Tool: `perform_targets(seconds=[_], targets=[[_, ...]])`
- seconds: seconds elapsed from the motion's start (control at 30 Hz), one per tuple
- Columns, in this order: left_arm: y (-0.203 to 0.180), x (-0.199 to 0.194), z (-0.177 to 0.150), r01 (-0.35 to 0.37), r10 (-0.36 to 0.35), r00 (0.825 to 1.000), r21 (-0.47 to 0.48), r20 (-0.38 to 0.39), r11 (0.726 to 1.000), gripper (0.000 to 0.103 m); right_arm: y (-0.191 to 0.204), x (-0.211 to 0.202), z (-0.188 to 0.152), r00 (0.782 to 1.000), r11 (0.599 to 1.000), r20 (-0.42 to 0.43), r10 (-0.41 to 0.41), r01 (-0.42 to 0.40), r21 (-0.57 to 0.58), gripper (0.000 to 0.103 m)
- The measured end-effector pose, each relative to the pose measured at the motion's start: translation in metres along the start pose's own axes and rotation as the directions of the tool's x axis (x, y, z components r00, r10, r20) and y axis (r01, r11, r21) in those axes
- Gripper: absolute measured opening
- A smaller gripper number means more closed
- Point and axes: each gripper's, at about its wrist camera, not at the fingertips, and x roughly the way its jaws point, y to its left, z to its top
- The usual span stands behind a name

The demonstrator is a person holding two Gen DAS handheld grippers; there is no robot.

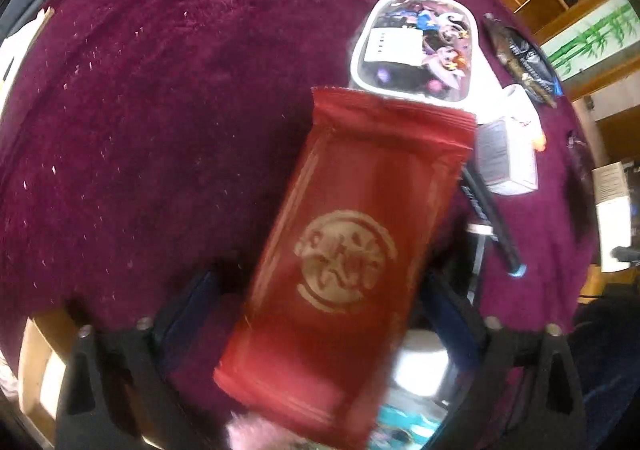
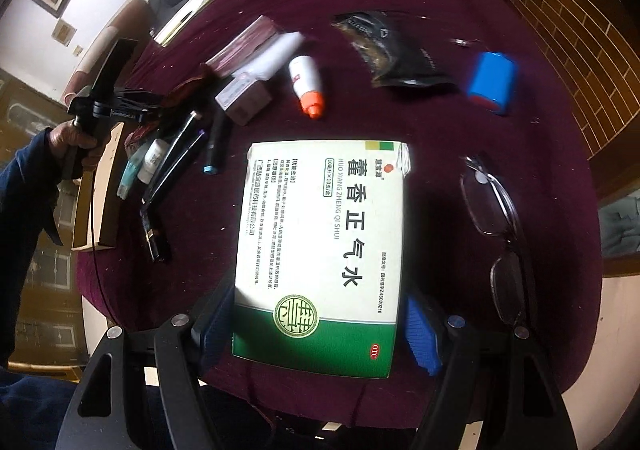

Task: Organize objects
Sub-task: 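Grasp the red foil packet with the left gripper while the right gripper holds the box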

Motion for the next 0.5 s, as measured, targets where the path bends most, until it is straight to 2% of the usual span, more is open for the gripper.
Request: perform_targets(seconds=[0.07, 0.1, 0.2, 0.27, 0.37, 0.5], targets=[[-0.009, -0.005, 0.0, -0.023, 0.022, 0.998, 0.011, 0.051, 1.0, 0.061, -0.002, 0.0, 0.002, 1.0, 1.0, 0.001, -0.001, 0.001, 0.007, 0.079], [-0.014, -0.007, 0.0, -0.043, 0.043, 0.997, 0.001, 0.071, 0.999, 0.057, -0.002, 0.0, 0.004, 1.0, 1.0, 0.0, 0.003, -0.003, 0.007, 0.079], [-0.027, -0.008, -0.008, -0.092, 0.096, 0.989, -0.038, 0.111, 0.995, 0.052, 0.0, 0.001, 0.01, 1.0, 1.0, 0.002, 0.016, -0.016, -0.014, 0.079], [-0.034, -0.012, -0.017, -0.081, 0.093, 0.984, -0.084, 0.152, 0.993, 0.052, 0.004, 0.004, 0.016, 1.0, 0.999, -0.004, 0.03, -0.03, -0.036, 0.079], [-0.043, -0.027, -0.039, -0.035, 0.082, 0.968, -0.196, 0.237, 0.98, 0.051, 0.01, 0.011, 0.024, 0.998, 0.996, -0.022, 0.057, -0.058, -0.066, 0.079], [-0.051, -0.057, -0.073, -0.015, 0.131, 0.934, -0.331, 0.332, 0.944, 0.052, 0.021, 0.02, 0.036, 0.993, 0.986, -0.051, 0.105, -0.111, -0.123, 0.079]])
